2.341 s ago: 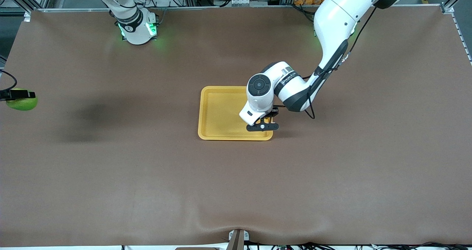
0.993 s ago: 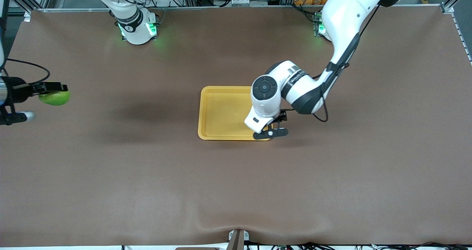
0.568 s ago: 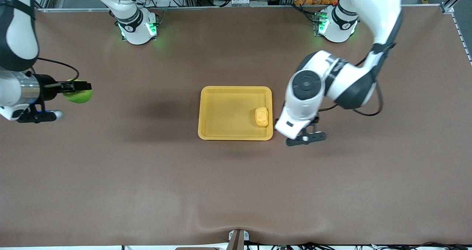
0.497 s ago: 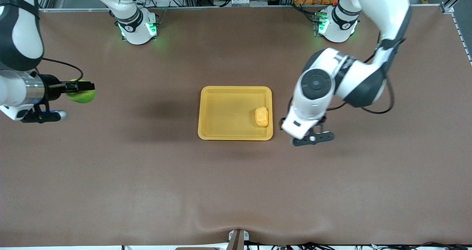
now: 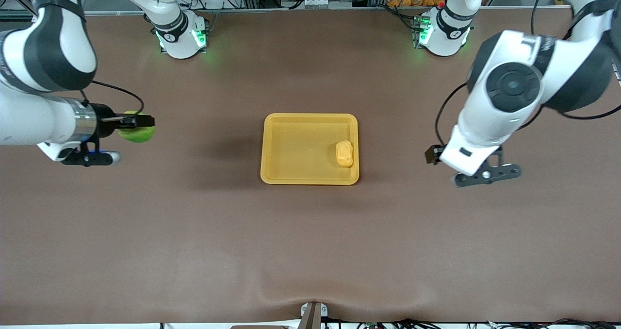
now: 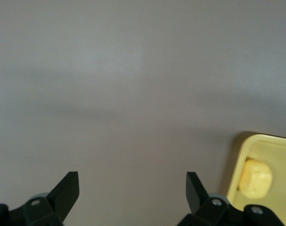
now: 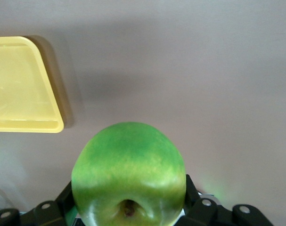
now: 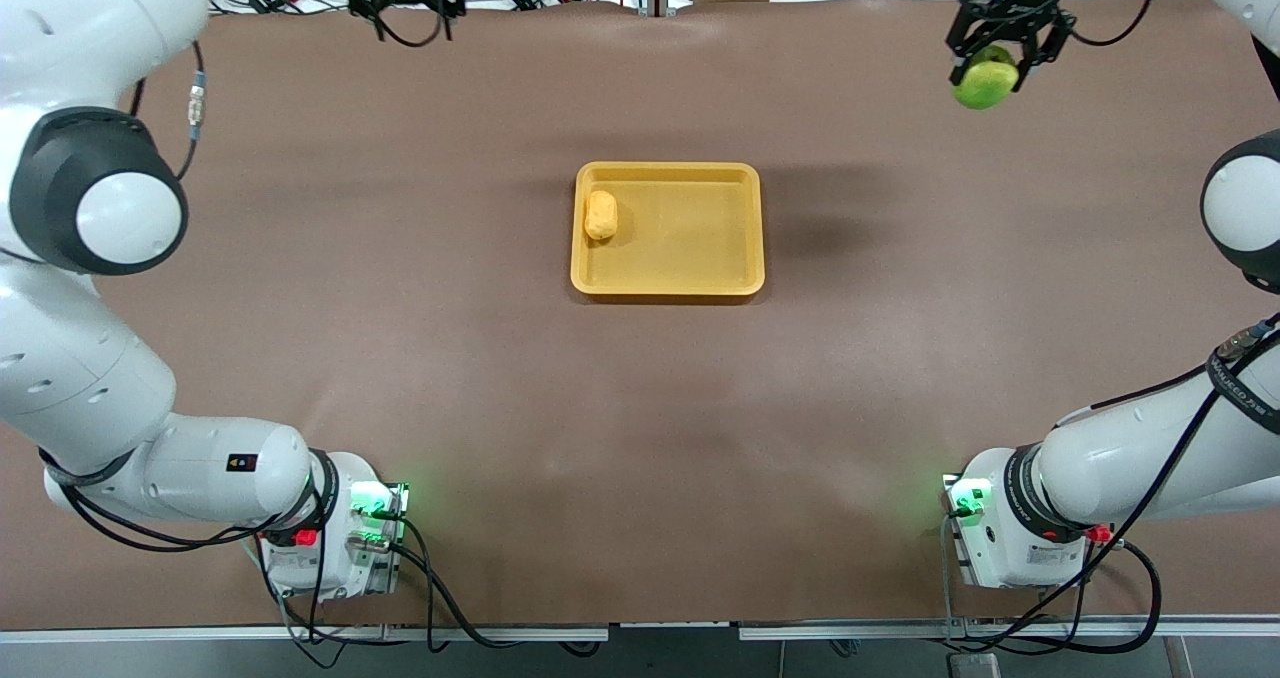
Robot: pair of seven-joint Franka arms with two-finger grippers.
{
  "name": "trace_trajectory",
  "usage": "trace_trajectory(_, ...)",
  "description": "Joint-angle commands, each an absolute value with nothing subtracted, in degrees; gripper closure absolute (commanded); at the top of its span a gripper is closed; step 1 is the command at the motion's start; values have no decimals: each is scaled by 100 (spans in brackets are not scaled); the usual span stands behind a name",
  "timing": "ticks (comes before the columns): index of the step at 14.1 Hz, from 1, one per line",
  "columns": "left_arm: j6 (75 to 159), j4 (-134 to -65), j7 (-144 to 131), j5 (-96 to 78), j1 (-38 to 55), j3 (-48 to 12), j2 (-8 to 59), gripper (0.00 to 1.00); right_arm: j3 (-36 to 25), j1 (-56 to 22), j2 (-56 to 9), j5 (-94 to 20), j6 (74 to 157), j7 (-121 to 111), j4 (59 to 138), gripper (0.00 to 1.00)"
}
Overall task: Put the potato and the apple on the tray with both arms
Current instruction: 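Move the apple toward the tray while the left gripper withdraws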
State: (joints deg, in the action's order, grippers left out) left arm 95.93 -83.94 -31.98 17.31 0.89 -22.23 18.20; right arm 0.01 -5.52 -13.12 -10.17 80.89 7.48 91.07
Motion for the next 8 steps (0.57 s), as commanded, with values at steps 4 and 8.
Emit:
trace_trajectory(4,9141,-8490,-2279,1407,-693,-2276,1135,0,-53,-1185,-1204,-1327,8498,1625,9412,100)
trace_trajectory(8,9132,-8525,-1390,1046,-1221,-2241,774,0,-53,-1686,-1195,-1336,9086,2082,9878,100)
